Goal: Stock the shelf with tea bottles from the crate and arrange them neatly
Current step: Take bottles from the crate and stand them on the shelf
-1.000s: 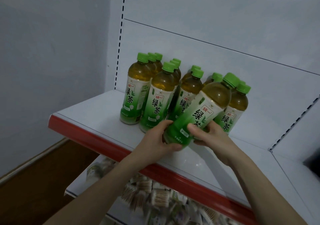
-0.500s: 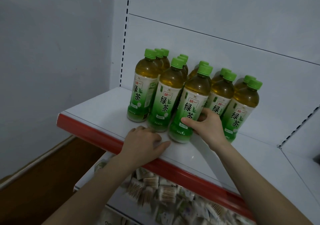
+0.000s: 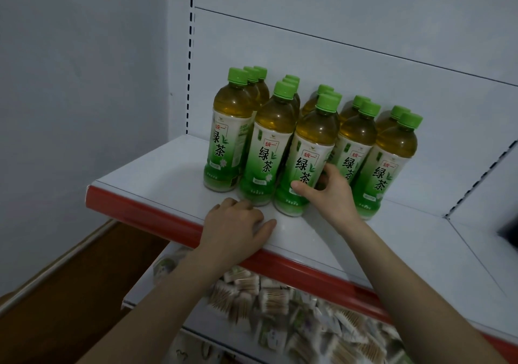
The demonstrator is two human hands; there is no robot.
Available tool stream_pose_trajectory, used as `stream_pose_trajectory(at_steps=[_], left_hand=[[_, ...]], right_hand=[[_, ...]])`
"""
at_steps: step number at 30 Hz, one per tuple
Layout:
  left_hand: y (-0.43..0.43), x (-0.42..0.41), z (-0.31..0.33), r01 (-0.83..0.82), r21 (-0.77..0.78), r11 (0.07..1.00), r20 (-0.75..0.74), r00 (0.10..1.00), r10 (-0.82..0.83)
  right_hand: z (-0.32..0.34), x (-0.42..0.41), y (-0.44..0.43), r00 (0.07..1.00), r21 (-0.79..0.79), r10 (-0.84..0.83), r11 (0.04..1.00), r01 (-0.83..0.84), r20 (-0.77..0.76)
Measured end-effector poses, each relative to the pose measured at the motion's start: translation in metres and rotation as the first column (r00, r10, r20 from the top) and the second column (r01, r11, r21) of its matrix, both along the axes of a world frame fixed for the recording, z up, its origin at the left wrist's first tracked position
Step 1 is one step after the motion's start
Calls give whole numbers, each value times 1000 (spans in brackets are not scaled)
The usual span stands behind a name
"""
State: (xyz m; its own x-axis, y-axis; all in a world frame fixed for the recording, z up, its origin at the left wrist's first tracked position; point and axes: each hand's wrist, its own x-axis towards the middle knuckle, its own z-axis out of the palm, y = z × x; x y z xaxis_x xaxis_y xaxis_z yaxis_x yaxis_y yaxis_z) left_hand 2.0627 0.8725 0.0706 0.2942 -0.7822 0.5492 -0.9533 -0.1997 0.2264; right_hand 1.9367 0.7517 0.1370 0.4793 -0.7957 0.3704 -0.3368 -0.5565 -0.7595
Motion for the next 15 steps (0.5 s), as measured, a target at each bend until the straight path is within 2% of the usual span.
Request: stream_pose_trajectory(at_steps=[4, 9, 15], left_hand=[[0, 0, -2, -5, -9, 1000, 18, 1000, 5], [2, -3, -1, 4, -31, 999, 55, 998, -2], [32, -19, 7, 17, -146, 989, 135, 991, 3]], right_hand=[[2, -7, 5, 989, 0, 13, 1000, -13, -145], [6, -32, 19, 932, -130, -29, 991, -19, -360], [15, -33, 41, 920, -291, 28, 944, -152, -391]])
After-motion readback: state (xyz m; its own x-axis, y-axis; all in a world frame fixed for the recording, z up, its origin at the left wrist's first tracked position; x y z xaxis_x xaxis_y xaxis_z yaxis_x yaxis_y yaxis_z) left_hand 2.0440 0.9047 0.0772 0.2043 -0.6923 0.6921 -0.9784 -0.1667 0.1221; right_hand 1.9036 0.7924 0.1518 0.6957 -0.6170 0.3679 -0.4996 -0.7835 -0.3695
